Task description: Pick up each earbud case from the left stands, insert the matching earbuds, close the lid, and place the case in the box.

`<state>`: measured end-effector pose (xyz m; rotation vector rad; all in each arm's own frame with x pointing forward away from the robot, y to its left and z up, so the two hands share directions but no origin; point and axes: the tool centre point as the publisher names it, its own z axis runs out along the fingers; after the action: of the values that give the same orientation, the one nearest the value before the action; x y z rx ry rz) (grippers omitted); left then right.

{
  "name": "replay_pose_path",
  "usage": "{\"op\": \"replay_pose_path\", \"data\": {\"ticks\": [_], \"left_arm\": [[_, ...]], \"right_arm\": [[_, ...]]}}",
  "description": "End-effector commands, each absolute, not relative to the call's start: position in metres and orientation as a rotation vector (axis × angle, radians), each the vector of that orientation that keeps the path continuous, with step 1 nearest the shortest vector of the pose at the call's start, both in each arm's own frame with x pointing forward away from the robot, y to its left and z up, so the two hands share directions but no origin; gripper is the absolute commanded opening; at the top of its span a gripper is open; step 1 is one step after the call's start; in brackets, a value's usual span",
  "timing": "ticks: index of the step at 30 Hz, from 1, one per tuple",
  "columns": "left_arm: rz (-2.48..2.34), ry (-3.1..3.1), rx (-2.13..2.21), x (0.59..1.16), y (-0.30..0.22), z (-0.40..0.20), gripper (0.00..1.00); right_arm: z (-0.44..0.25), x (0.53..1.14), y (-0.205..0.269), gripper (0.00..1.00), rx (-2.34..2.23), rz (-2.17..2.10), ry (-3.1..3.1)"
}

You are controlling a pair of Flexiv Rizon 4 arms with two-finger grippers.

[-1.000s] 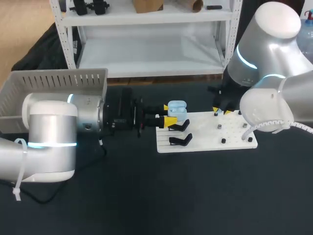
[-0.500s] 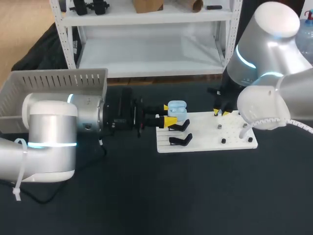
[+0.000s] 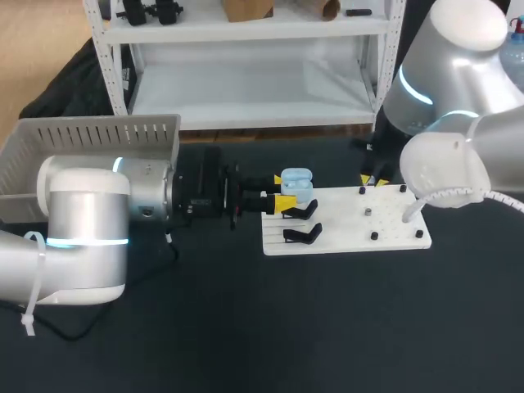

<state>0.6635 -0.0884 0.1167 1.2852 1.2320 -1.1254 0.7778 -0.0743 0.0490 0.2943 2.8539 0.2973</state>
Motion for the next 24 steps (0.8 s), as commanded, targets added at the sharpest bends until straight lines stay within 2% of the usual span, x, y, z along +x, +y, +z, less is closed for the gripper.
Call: {"op": "replay_pose_path", "data": {"ticks": [1, 13, 24], "left_arm": [[-1.12, 1.232, 1.28, 0.662, -0.088, 0.116, 0.0], [-1.12, 1.232, 1.28, 0.662, -0.088, 0.116, 0.0], [-1.12, 1.232, 1.28, 0.662, -0.088, 0.116, 0.0]], "right_arm": [[0.069, 0.759, -0.081, 0.0, 0.305, 0.293, 2.827], [0.156, 0.714, -0.072, 0.0, 0.28, 0.192, 2.803], [0.214, 0.67, -0.031, 0.0, 0.221, 0.053, 2.843]]}}
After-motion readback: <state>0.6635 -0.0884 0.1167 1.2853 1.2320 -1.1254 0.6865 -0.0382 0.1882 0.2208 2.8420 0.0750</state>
